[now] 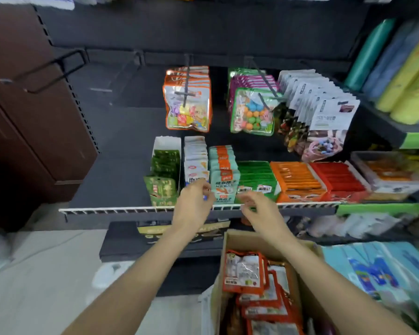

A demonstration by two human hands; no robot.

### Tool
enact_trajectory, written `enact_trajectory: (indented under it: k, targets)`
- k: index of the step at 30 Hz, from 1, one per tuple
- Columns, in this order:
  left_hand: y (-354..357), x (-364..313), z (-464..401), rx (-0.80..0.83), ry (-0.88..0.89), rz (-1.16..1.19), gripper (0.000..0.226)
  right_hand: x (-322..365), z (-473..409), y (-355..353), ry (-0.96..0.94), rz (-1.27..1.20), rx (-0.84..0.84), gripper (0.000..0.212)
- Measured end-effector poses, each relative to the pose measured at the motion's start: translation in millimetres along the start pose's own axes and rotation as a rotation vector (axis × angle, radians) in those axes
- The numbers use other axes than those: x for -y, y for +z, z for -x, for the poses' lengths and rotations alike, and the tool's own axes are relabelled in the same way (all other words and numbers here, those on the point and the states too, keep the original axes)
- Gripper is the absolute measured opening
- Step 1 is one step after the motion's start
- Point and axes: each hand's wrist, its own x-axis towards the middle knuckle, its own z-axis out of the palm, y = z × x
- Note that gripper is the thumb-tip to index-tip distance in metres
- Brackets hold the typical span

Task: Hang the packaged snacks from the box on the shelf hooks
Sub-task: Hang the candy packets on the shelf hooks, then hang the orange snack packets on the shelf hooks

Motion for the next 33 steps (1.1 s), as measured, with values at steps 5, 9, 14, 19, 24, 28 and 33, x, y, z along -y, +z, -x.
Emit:
enact_trajectory:
  k: [5,9,14,19,24,28,33]
  targets:
    - [81,-7,56,0.141,-0.026,-0.019,0.02,-104,47,21,0.162,0.201,0.181,0.025]
    - [145,-1,80,0.36,-0.041,-0.205,0.033,-155,67,34,0.182,0.181,0.329,0.034]
    - [196,32,91,0.64,-0.141,-0.511,0.068,-180,68,49,0.197,0.182,0.572,0.052]
    - [211,50,93,0.682,-0.155,-0.694,0.086,-190,63,56,0.134,0.275,0.604,0.055]
    - [213,52,94,0.642,0.033,-0.862,0.075,-192,61,53,0.09,0.356,0.533,0.039]
    - [211,53,102,0.685,0.023,-0.835,0.064,-195,62,56,0.023,0.397,0.507,0.032]
    - [188,26,101,0.489,0.014,-0.769,0.026,-202,65,61,-0.03,0.402,0.442,0.023]
